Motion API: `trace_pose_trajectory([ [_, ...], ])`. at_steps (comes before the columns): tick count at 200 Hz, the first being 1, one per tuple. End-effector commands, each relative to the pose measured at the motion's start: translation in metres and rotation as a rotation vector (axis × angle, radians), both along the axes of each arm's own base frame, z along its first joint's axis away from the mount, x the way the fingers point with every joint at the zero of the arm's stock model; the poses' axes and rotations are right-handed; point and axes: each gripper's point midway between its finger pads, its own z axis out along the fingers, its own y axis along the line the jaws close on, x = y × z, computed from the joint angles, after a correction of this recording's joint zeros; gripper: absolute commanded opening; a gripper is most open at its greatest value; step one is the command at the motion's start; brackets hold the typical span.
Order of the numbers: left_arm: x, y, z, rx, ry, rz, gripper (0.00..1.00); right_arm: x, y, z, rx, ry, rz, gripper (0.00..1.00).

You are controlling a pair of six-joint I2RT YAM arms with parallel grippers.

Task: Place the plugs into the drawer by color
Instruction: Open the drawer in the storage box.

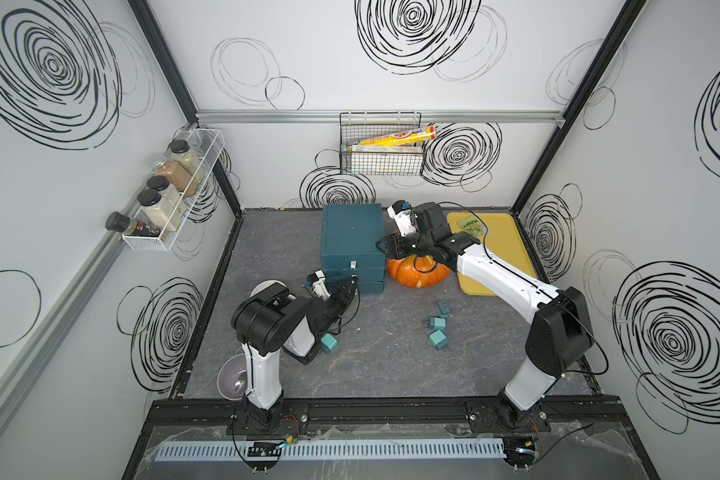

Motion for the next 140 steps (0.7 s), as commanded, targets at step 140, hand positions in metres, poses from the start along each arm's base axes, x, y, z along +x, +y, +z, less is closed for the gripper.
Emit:
trace_pose_trajectory([
  [140,-0.116,0.011,0.041,0.019,-0.131,-0.144,0.0,-0.007,-0.011,-0.066,-0.133,0.153,-0.012,0.51],
])
